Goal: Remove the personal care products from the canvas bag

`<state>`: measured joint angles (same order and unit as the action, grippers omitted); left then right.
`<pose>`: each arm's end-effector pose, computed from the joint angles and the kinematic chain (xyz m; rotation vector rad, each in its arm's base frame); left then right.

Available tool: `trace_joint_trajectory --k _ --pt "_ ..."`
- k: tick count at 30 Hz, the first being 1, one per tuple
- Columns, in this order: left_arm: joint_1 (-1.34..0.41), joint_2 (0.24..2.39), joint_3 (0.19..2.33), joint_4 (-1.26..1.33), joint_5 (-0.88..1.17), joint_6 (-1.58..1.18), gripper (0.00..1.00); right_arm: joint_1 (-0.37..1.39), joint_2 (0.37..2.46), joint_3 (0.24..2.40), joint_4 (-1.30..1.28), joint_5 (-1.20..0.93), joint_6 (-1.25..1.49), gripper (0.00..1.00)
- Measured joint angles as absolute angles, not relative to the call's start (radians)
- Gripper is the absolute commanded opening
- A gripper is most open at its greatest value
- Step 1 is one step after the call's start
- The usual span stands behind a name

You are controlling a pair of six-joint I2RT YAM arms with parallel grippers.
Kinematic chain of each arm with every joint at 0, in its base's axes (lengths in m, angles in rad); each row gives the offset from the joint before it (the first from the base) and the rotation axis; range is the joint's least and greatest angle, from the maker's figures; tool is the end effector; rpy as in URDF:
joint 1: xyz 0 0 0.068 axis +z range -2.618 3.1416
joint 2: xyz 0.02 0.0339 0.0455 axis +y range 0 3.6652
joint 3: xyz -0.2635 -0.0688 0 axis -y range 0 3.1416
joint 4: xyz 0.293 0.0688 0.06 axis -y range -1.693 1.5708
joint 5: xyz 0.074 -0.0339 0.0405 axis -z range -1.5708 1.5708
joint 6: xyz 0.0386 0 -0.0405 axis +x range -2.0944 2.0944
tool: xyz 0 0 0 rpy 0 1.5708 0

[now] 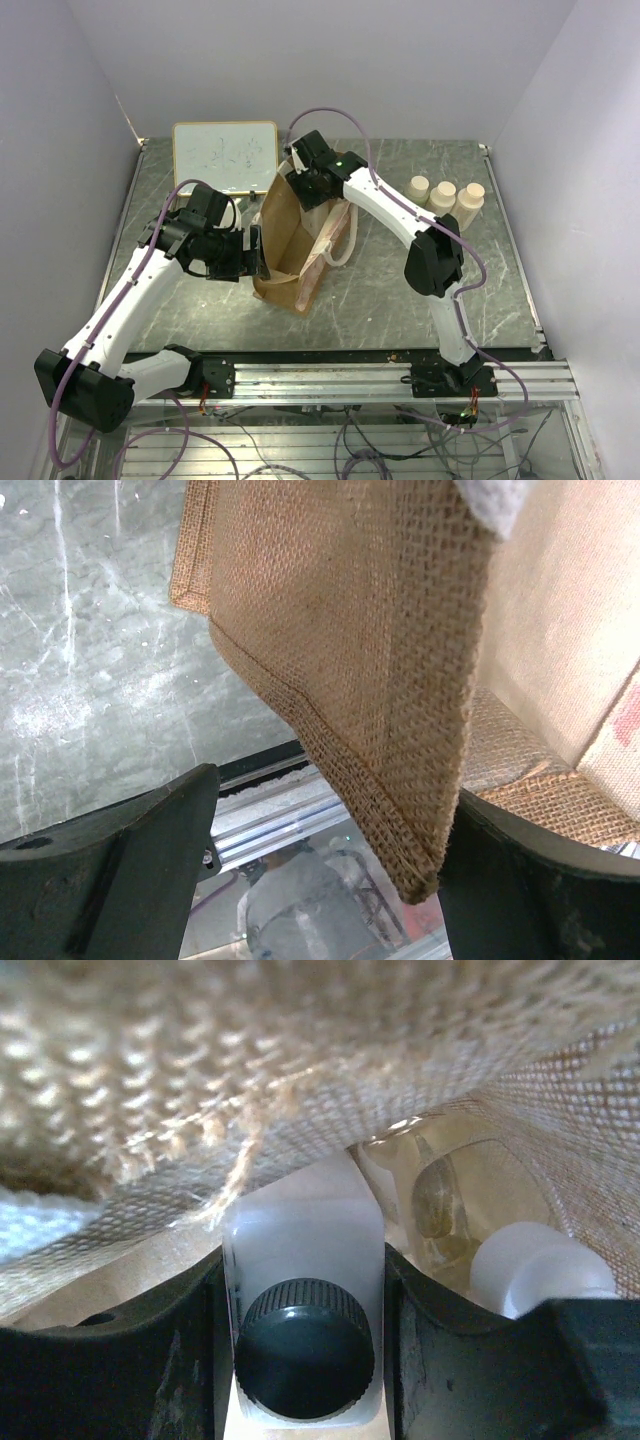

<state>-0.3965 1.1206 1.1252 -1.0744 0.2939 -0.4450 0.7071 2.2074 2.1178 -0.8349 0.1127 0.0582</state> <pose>0.2275 -0.1074 0.3148 0.0372 2.7308 -0.6539 0.4145 0.3485 0.2692 -0.7509 2.3805 0.1815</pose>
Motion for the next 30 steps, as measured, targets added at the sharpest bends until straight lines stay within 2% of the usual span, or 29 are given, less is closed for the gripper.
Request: trace_joint_trajectory --k 9,18,24,30 --pt "-0.397 1.121 1.125 -1.074 0.296 -0.445 0.90 0.703 2.139 2.103 -0.859 0.047 0.240 0.00" --pt "-0.397 1.120 1.125 -1.074 0.298 -0.439 0.90 0.612 1.887 1.893 -0.763 -0.183 0.487 0.00" --pt "-0.397 1.121 1.125 -1.069 0.304 -0.437 0.90 0.439 1.709 1.663 -0.550 -0.430 0.707 0.00" --pt "-0.397 1.122 1.125 -1.067 0.313 -0.430 0.90 0.234 1.563 1.561 -0.403 -0.579 0.859 0.00"
